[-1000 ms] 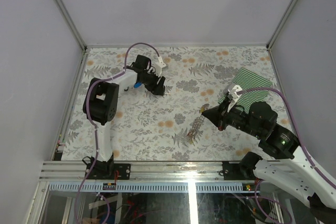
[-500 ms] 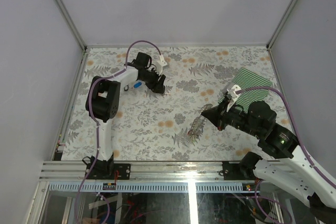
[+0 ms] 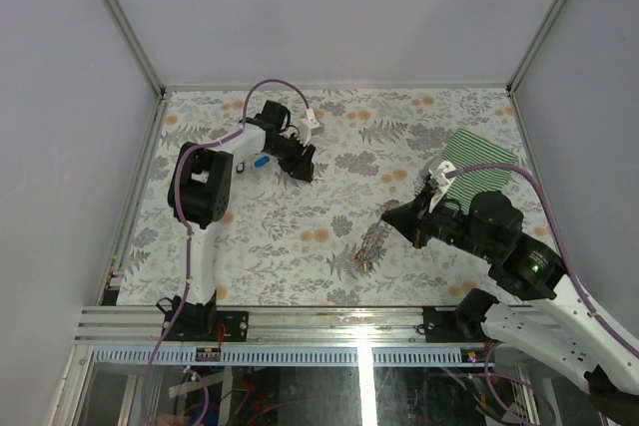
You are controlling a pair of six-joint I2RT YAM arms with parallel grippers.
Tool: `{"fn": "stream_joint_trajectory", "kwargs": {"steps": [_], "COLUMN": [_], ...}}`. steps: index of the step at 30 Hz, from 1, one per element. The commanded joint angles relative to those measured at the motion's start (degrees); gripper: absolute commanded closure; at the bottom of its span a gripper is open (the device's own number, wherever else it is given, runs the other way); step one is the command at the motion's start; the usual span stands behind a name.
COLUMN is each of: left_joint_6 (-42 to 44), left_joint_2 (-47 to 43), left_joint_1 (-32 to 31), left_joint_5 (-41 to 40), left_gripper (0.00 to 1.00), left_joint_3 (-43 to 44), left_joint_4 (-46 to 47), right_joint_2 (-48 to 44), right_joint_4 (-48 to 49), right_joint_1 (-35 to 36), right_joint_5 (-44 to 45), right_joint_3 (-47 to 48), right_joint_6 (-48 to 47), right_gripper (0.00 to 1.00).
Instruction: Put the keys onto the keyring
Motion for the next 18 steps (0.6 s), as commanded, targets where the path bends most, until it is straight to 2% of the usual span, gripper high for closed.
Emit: {"fn": "stream_joint_trajectory", "kwargs": {"steps": [1,7,18], "left_joint_6": [1.26,1.32,1.24], "left_joint_2": [0.4,0.4,-1.73], "left_joint_1": [0.19,0.05,-0.07], "left_joint_5": [1.11,1.35,3.14], "left_gripper": [0.57,0.68,0.93], "left_joint_3": [2.05,2.04,1.79], "left_joint_4": [-1.8,-1.82,-1.93], "right_joint_2": [-0.17,-0.4,-0.99], "right_joint_4": [5.2,5.13,4.88], "right_joint_1": [0.23,0.26,0.26], "right_joint_5": [-1.36,-1.23,-0.89], "right_joint_3": [1.99,1.88,1.74], "right_joint_6": [0.56,0.58,0.52], "right_gripper": [1.0,1.0,1.0]}}
